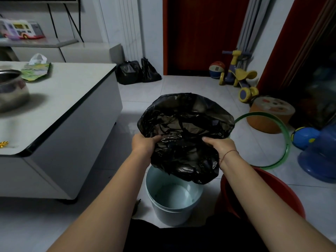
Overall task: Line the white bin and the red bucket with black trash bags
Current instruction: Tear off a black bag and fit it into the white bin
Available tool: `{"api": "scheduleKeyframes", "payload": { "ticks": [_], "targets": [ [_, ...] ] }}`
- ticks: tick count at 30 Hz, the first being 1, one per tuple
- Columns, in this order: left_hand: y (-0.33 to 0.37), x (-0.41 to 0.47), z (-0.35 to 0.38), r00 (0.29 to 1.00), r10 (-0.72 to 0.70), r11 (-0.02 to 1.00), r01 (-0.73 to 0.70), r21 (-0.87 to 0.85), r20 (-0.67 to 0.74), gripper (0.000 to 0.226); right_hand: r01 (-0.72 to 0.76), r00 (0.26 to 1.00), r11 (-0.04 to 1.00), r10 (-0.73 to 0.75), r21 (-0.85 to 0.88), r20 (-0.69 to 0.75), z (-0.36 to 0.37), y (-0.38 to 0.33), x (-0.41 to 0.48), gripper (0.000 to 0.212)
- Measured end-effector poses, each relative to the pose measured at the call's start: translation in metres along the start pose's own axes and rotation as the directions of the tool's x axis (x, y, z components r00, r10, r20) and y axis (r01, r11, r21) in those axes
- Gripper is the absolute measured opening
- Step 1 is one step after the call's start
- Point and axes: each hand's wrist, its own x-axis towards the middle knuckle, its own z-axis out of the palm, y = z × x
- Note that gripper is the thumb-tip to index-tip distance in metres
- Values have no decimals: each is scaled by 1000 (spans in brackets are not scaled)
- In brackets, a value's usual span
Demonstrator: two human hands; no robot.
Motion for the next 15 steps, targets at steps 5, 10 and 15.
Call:
{"api": "scheduleKeyframes", "payload": {
  "ticks": [5,10,15],
  "targets": [
    [-4,-3,2,991,76,988,-90,126,106,39,-6,988,993,25,-118,154,5,4,-3,35],
    [-5,3,1,988,133,979,-143,144,76,31,75,974,996,-61,-56,220,3,5,-1,37],
    [-11,0,-5,924,52,980,-120,158,379,35,79,948,988,-34,-131,316,1,15,4,35]
  ]
}}
